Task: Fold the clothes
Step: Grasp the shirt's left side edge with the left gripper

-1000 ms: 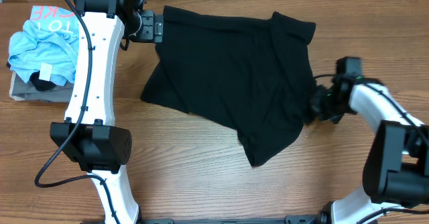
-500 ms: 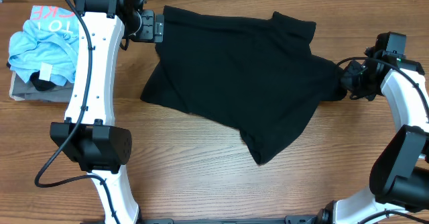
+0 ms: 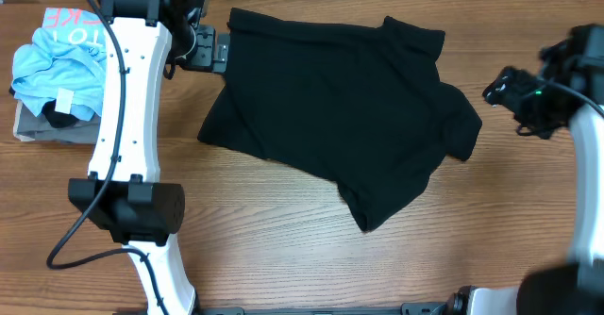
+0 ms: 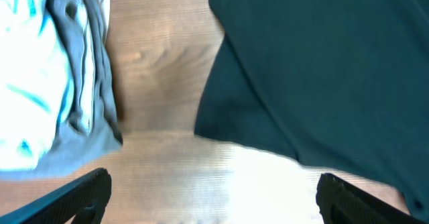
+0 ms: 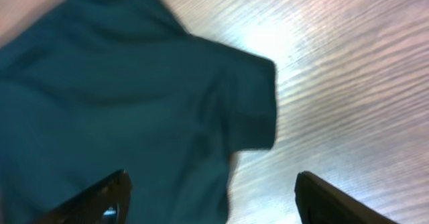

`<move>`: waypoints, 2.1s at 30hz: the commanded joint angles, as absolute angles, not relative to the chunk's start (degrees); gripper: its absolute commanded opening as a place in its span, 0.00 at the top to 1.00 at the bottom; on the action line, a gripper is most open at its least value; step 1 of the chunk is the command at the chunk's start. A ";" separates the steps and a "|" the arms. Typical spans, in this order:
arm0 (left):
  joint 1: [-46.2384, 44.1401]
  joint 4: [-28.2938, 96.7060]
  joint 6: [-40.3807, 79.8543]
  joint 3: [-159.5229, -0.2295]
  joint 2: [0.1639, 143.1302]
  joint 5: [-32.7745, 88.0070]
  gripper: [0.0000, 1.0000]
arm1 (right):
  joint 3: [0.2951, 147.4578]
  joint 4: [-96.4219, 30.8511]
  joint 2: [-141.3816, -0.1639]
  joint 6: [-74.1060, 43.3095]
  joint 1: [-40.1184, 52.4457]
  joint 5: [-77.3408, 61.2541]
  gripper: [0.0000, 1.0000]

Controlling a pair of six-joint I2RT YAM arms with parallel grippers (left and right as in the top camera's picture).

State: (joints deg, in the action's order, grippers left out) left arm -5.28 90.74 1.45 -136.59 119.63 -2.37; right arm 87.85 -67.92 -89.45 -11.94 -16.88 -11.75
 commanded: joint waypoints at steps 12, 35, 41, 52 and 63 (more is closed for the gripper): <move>-6.59 96.82 5.19 -138.80 114.06 4.97 0.05 | 83.55 -73.45 -67.55 -22.72 -4.78 -15.07 0.24; -8.64 81.21 8.03 -105.10 101.95 -1.45 0.00 | 57.28 -65.10 -62.83 -28.97 11.62 -12.51 0.08; -8.32 68.10 12.12 -93.73 102.00 -2.55 0.00 | 55.33 -63.05 -64.64 -28.97 11.62 -12.49 0.10; -3.03 47.09 25.80 -76.66 103.22 -1.80 0.11 | 55.31 -60.45 -71.53 -28.97 11.62 -12.47 0.15; -2.74 44.05 28.60 -76.60 113.19 -0.30 0.18 | 55.31 -59.83 -72.69 -28.97 11.62 -12.01 0.16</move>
State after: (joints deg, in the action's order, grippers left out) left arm -2.63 44.71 26.57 -76.95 109.34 -1.93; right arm 55.68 -60.03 -72.71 -28.69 11.29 -12.80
